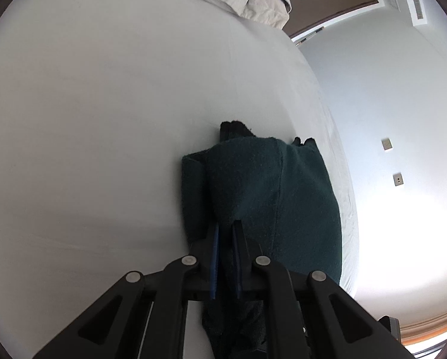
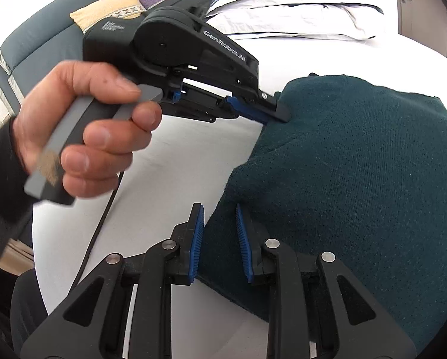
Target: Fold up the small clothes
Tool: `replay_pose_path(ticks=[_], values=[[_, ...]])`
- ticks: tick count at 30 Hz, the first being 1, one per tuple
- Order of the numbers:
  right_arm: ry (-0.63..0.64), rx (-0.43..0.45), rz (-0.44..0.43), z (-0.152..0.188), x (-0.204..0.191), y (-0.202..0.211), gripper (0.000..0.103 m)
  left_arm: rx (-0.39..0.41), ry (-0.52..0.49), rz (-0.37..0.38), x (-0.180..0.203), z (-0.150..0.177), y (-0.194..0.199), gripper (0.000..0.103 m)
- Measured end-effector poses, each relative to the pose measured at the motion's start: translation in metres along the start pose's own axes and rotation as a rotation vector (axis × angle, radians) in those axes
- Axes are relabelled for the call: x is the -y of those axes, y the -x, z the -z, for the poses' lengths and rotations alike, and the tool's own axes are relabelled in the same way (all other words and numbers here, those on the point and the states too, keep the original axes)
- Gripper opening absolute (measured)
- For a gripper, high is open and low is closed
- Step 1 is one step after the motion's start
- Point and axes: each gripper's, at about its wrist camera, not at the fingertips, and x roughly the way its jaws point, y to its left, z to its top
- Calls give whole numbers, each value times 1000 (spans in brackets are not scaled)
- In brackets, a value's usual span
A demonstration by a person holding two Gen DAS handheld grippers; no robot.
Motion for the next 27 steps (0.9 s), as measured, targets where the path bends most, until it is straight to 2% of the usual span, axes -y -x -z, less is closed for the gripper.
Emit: replay_pose_path(ticks=[2,4,7,8,9,10,12,15,17,18,20,22,23,25,27], values=[[-16,8,-52,-5,-3,8,23,69,-30,-85,9,2,17,11],[-56,71,-87,-3,2,31,23,149,-69,-155,25,4,37,11],[-174,162,-116,6,36,76,23,223,-161,-171,62,10,56,11],[-213,190,-121,9,51,87,23,225,-195,-167,74,12,56,11],[-250,211,-115,11,67,96,23,217,-231,-161,88,16,53,17],[-297,228,-96,14,87,104,23,204,-274,-174,103,20,46,25],[-382,243,-59,14,119,112,23,186,-341,-227,127,29,23,34],[-466,264,-48,16,157,117,23,127,-350,-296,131,39,-21,34],[-496,247,-9,13,174,107,23,102,-325,-358,118,40,-44,34],[-511,238,-8,10,184,104,23,111,-316,-367,110,42,-47,31],[-552,180,-10,14,206,88,23,129,-301,-373,99,42,-46,22],[-580,184,-37,13,227,81,25,137,-279,-375,88,39,-40,11],[-579,191,-45,8,234,70,25,74,-276,-414,84,40,-36,11],[-568,186,-44,4,230,62,25,77,-287,-408,79,42,-33,12],[-544,164,-46,-4,217,47,25,90,-315,-433,81,48,-33,12]])
